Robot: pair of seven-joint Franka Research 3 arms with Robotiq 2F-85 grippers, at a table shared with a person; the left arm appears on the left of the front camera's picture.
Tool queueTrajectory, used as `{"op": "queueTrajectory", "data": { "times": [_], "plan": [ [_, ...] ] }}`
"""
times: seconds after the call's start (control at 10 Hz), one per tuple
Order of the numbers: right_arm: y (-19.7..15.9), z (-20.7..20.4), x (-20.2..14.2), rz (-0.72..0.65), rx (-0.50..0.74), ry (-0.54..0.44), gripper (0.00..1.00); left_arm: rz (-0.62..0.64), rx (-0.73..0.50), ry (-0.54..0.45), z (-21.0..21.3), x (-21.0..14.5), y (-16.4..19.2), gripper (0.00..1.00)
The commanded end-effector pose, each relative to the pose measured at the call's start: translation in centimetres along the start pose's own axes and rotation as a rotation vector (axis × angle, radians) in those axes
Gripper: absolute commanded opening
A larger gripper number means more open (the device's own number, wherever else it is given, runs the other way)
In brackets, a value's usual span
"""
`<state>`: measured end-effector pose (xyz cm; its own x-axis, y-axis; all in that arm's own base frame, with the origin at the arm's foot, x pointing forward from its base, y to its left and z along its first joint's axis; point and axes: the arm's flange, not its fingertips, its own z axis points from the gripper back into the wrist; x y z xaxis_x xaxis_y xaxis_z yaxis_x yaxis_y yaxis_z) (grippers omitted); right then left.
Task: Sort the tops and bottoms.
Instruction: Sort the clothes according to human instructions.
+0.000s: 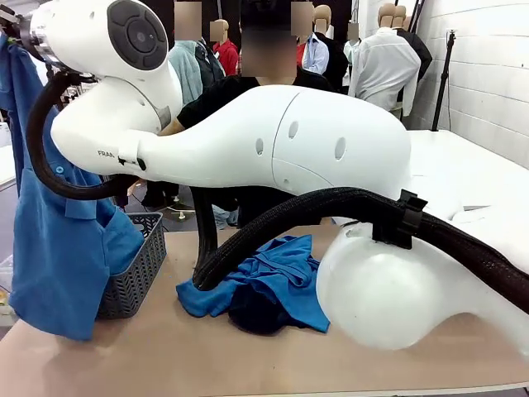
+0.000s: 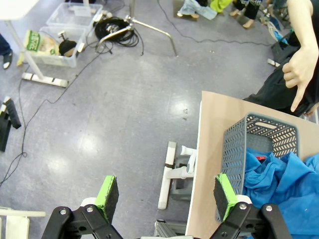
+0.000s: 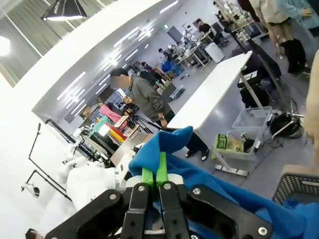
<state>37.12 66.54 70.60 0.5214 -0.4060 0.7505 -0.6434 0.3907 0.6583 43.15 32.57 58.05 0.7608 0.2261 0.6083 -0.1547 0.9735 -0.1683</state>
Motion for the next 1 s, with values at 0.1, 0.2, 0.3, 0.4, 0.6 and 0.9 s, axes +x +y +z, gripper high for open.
{"op": "queueTrajectory", "data": {
  "times": [0.1,0.2,0.3,0.4,0.6,0.9],
  "plan": [
    [0.6,0.3,-0.3,-0.012,0.017,-0.03,0.0,-0.019,0.01,-0.004,0.1,-0.3,0.2,1.0],
    [0.0,-0.1,-0.3,0.0,-0.001,0.003,0.0,-0.019,0.01,-0.004,0.1,-0.3,0.2,1.0],
    [-1.4,-2.1,0.9,-0.107,-0.026,-0.154,0.0,-0.019,0.01,-0.004,0.1,-0.3,0.2,1.0],
    [-3.0,-3.9,1.9,-0.191,-0.085,-0.357,0.0,-0.019,0.01,-0.004,0.1,-0.3,0.2,1.0],
    [-5.7,-5.8,4.8,-0.441,-0.084,-0.723,0.0,-0.019,0.01,-0.004,0.1,-0.3,0.2,1.0],
    [-8.4,-7.0,6.3,-0.479,-0.174,-0.862,0.0,-0.019,0.01,-0.004,0.1,-0.3,0.2,1.0]
  ]
}}
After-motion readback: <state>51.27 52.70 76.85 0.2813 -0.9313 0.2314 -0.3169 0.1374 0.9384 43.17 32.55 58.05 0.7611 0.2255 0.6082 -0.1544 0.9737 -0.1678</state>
